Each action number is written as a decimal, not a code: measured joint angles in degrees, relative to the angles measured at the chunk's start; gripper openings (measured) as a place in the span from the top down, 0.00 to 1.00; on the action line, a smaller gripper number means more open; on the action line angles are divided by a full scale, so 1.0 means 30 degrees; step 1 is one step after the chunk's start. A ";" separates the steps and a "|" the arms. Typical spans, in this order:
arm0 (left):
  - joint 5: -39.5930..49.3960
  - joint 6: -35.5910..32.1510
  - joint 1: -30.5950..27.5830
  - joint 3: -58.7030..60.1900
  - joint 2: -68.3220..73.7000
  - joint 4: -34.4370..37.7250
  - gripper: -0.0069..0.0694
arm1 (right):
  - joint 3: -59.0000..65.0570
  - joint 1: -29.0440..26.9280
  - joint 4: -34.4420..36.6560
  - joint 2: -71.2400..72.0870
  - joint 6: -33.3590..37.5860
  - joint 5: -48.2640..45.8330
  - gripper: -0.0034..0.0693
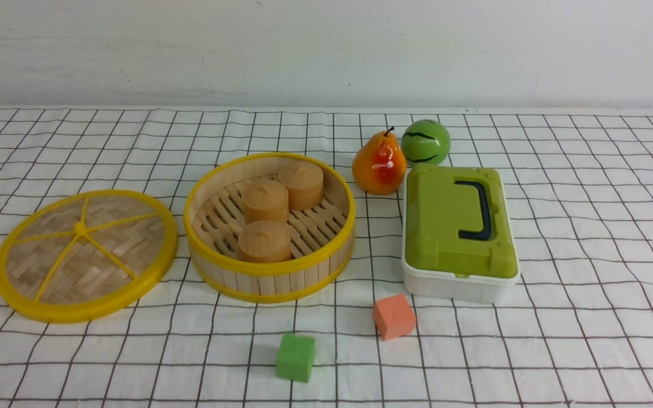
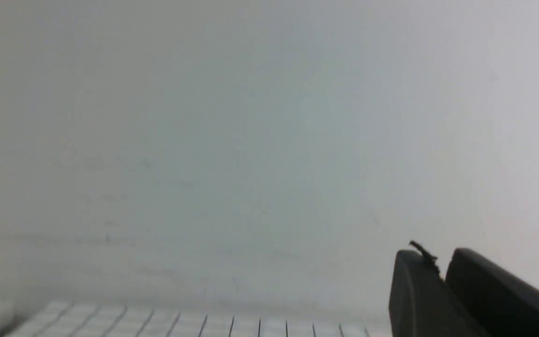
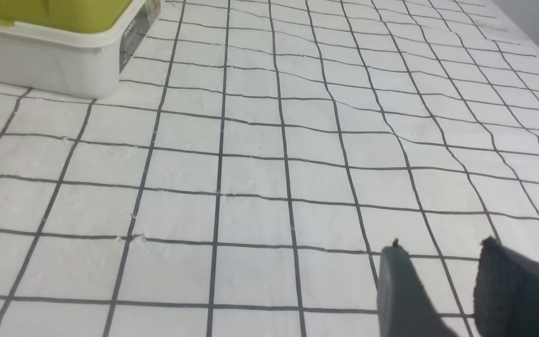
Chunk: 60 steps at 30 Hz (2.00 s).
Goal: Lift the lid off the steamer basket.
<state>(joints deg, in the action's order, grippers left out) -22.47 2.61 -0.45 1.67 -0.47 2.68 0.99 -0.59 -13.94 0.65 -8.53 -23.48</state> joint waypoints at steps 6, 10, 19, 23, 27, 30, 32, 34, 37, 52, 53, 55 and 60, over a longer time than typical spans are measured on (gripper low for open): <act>-0.0950 0.0020 0.0000 0.0000 0.0000 0.0008 0.78 | 0.0000 0.0000 0.0000 0.0000 0.0000 0.0000 0.62; 0.2668 0.0893 0.0000 0.0000 0.0000 0.0601 0.77 | 0.0000 0.0000 0.0000 0.0000 0.0000 0.0000 0.62; 1.2908 0.3289 0.0000 0.0017 0.0000 0.1503 0.76 | 0.0000 0.0000 0.0000 0.0000 0.0000 0.0000 0.62; 1.2983 0.3402 0.0000 0.0017 0.0000 0.1525 0.76 | 0.0000 0.0000 0.0000 0.0000 0.0000 0.0000 0.62; 1.2911 0.3437 0.0000 0.0017 0.0000 0.1525 0.76 | 0.0000 0.0000 0.0000 0.0000 0.0000 0.0000 0.62; 1.2871 0.3437 0.0000 0.0017 0.0000 0.1525 0.76 | 0.0000 0.0000 0.0000 0.0000 0.0000 0.0000 0.62; 1.2868 0.3437 0.0000 0.0017 0.0000 0.1525 0.76 | 0.0000 0.0000 0.0000 0.0000 0.0000 0.0000 0.62; 1.2852 0.3437 0.0000 0.0017 0.0000 0.1525 0.76 | 0.0000 0.0000 0.0000 0.0000 0.0000 0.0000 0.62; 1.2852 0.3437 0.0000 0.0017 0.0000 0.1525 0.76 | 0.0000 0.0000 0.0000 0.0000 0.0000 0.0000 0.62; 1.4780 0.3437 0.0000 0.0017 0.0000 0.1733 0.74 | 0.0000 0.0000 0.0000 0.0000 0.0000 0.0000 0.62; 1.4786 0.3437 0.0000 0.0017 0.0000 0.1749 0.74 | 0.0000 0.0000 0.0000 0.0000 0.0000 0.0000 0.62; 1.4786 0.3437 0.0000 0.0017 0.0000 0.1749 0.74 | 0.0000 0.0000 0.0000 0.0000 0.0000 0.0000 0.62; 1.4822 0.3437 0.0000 0.0017 0.0000 0.1749 0.74 | 0.0000 0.0000 0.0000 0.0000 0.0000 0.0000 0.62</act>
<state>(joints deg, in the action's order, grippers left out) 21.99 12.92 -0.45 1.72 -0.47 7.93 0.99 -0.59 -13.94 0.65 -8.53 -23.48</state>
